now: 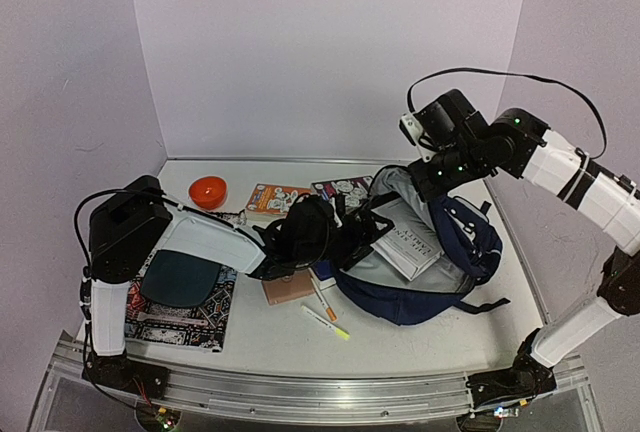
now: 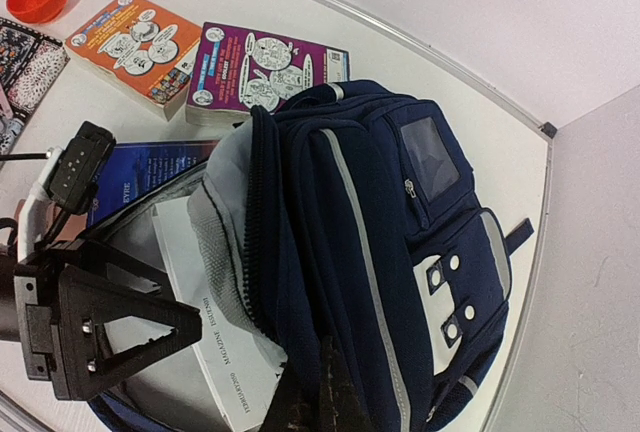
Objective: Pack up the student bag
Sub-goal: Place the book in the largest pocket of the bag, then adjust the book at the center of the board, then pick up the book from the center of the board.
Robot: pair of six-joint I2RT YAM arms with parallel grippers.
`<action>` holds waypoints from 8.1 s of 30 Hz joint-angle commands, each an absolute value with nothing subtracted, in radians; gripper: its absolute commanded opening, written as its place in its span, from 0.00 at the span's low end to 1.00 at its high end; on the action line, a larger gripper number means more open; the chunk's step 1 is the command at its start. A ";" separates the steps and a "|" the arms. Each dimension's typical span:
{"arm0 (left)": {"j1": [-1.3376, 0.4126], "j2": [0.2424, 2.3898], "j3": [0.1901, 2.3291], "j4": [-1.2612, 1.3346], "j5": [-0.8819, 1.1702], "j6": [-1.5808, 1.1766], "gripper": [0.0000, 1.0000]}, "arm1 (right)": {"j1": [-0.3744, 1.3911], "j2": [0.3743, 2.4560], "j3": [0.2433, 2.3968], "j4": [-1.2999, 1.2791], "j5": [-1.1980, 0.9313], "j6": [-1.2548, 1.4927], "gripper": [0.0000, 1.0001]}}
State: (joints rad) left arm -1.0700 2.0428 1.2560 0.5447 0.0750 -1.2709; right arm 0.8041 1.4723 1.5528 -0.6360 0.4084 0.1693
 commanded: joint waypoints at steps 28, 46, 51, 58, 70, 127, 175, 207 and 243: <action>-0.994 1.643 1.104 0.084 -0.059 -0.836 0.93 | 0.783 1.397 1.366 -0.641 0.505 0.210 0.00; -0.765 1.665 1.001 0.013 0.165 -0.838 0.97 | 0.775 1.380 1.112 -0.593 0.327 0.287 0.13; -0.731 1.743 1.050 0.007 0.228 -0.825 0.96 | 0.775 1.386 1.150 -0.545 0.214 0.286 0.30; -0.714 1.810 1.105 0.006 0.263 -0.798 0.95 | 0.775 1.427 1.271 -0.382 -0.086 0.311 0.52; -0.675 1.914 1.219 -0.058 0.262 -0.672 0.93 | 0.774 1.629 1.167 -0.041 -0.180 0.639 0.57; -0.549 1.646 0.885 0.153 0.321 -0.897 0.81 | 0.906 2.033 1.586 -0.228 0.103 0.395 0.65; -0.522 1.550 0.843 0.046 0.317 -0.905 0.84 | 1.011 2.434 1.990 -0.523 0.386 0.212 0.32; -0.525 1.673 0.889 0.158 0.381 -1.020 0.86 | 1.012 2.247 1.875 -0.400 0.277 0.160 0.43; -0.525 1.638 0.846 0.146 0.368 -0.991 0.87 | 1.056 2.317 1.923 -0.597 0.596 0.151 0.43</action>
State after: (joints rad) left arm -0.5270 1.6710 0.8592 0.1314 0.3714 -1.0019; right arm 1.0650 2.3466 1.9232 -0.4760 0.4839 0.1673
